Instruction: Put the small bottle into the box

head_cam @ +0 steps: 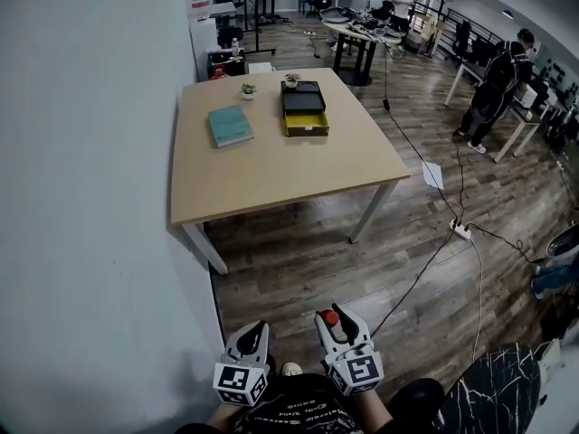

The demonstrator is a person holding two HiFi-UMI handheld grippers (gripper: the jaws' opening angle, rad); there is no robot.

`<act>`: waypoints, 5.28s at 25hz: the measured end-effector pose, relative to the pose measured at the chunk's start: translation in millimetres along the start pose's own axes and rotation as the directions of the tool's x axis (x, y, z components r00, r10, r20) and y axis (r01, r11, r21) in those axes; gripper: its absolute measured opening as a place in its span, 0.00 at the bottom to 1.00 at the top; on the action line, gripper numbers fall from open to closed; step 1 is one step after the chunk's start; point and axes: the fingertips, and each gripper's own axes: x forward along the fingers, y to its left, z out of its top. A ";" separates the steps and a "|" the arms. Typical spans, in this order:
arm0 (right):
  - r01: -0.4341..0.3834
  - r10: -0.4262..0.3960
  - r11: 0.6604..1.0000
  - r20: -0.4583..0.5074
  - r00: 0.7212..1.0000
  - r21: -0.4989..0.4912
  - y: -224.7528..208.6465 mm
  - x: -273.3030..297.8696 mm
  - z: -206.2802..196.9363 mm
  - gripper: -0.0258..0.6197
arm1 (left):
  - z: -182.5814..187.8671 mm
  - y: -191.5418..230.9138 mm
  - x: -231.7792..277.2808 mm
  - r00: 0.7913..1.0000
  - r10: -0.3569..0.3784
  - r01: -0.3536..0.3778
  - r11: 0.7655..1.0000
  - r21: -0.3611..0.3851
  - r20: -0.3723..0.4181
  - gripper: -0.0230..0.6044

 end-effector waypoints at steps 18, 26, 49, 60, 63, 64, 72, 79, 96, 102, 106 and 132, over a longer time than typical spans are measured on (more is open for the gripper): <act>0.123 -0.123 0.992 -0.009 0.992 -0.015 -35.0 127.8 18.8 0.29 | 47.1 100.9 116.6 0.995 -0.103 0.103 0.994 0.033 -0.007 0.04; 0.139 -0.139 0.990 -0.009 0.990 -0.023 -15.9 195.8 29.4 0.28 | 77.6 161.4 154.7 0.987 -0.160 0.160 0.987 0.033 0.008 0.04; 0.092 -0.093 0.995 -0.020 0.995 -0.022 -36.0 291.9 29.4 0.28 | 93.9 210.7 228.5 0.990 -0.136 0.136 0.991 0.019 0.027 0.04; -0.004 0.004 1.000 -0.031 1.000 0.000 -135.8 388.3 47.9 0.28 | 126.6 218.7 342.3 0.998 -0.058 0.058 0.998 0.025 0.004 0.04; -0.038 0.037 0.999 -0.031 0.999 -0.004 -162.7 413.4 58.4 0.29 | 141.4 221.8 374.0 1.000 -0.023 0.023 1.000 0.020 0.010 0.04; -0.049 0.049 0.999 -0.032 0.998 -0.005 -171.7 421.2 61.2 0.28 | 146.0 222.8 384.4 1.000 -0.011 0.010 1.000 0.016 0.013 0.04; -0.105 0.105 0.994 -0.018 0.994 -0.021 -251.0 459.3 86.2 0.28 | 167.8 209.3 461.3 0.998 0.065 -0.065 0.998 0.002 0.018 0.04; -0.133 0.132 0.990 -0.034 0.991 -0.038 -301.6 479.4 91.3 0.28 | 180.4 195.1 513.7 0.994 0.100 -0.098 0.995 -0.034 0.044 0.04; -0.087 0.087 0.996 -0.034 0.996 0.008 -335.5 504.1 101.9 0.28 | 187.4 197.5 551.0 0.996 0.091 -0.091 0.996 -0.014 -0.017 0.04; -0.071 0.071 0.997 0.009 0.997 -0.032 -346.0 531.7 132.3 0.28 | 208.8 220.4 560.0 0.994 0.112 -0.112 0.994 -0.009 0.016 0.04; -0.074 0.075 0.996 0.036 0.996 -0.048 -354.7 557.3 151.9 0.29 | 209.6 239.2 564.2 0.988 0.151 -0.151 0.988 -0.015 0.003 0.04; -0.248 0.251 0.945 -0.010 0.968 -0.215 -343.7 760.4 169.1 0.29 | 206.6 306.0 570.5 0.983 0.179 -0.179 0.984 -0.012 -0.043 0.04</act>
